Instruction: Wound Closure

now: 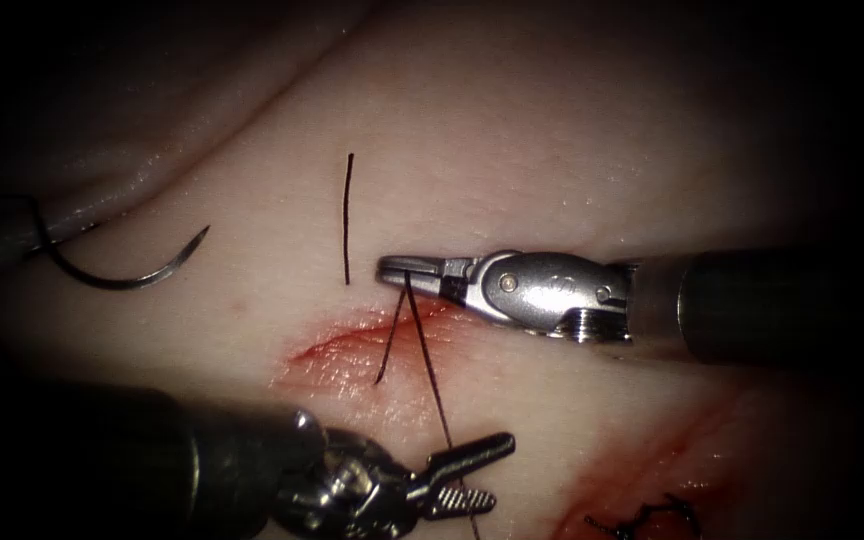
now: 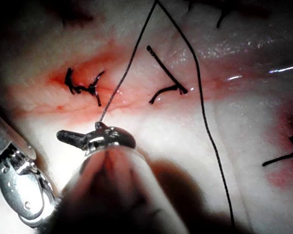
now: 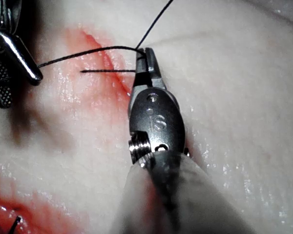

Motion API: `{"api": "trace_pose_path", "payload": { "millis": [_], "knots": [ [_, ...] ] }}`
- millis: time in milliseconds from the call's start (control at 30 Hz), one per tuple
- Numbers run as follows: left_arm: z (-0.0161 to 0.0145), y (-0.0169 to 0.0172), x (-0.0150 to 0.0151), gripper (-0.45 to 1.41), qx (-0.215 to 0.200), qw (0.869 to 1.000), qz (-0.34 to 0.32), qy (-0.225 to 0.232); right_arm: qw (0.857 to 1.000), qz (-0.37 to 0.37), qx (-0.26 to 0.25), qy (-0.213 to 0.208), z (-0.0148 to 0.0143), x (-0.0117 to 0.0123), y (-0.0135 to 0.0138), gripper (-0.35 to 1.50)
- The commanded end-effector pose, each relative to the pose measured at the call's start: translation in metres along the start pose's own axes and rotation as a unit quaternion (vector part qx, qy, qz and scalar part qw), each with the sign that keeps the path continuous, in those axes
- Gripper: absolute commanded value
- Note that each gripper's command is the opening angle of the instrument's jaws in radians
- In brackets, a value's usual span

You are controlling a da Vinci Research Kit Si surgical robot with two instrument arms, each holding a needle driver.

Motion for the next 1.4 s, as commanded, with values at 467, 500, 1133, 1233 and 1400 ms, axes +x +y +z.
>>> {"api": "trace_pose_path", "payload": {
  "millis": [467, 500, 1133, 1233, 1400],
  "knots": [
    [0.0009, 0.0021, 0.0012, -0.45, -0.006, 1.000, 0.002, -0.008, 1.000, 0.000, -0.003, 0.000, 0.0007, -0.0004, 0.0000, -0.35],
    [0.0006, 0.0021, 0.0012, -0.45, -0.008, 1.000, 0.003, -0.007, 1.000, 0.000, -0.003, 0.000, 0.0007, -0.0004, 0.0000, -0.35],
    [-0.0071, -0.0008, -0.0011, -0.45, -0.004, 0.999, -0.016, -0.030, 0.999, 0.009, -0.044, -0.020, 0.0000, 0.0019, -0.0014, 1.29],
    [-0.0065, -0.0015, -0.0012, -0.45, -0.005, 1.000, -0.019, -0.024, 0.998, 0.007, -0.061, -0.029, -0.0002, 0.0032, -0.0018, 1.43],
    [-0.0054, -0.0020, -0.0011, -0.45, -0.004, 1.000, -0.021, -0.016, 0.995, -0.038, -0.077, -0.043, -0.0008, 0.0059, -0.0024, 1.48]
  ]
}}
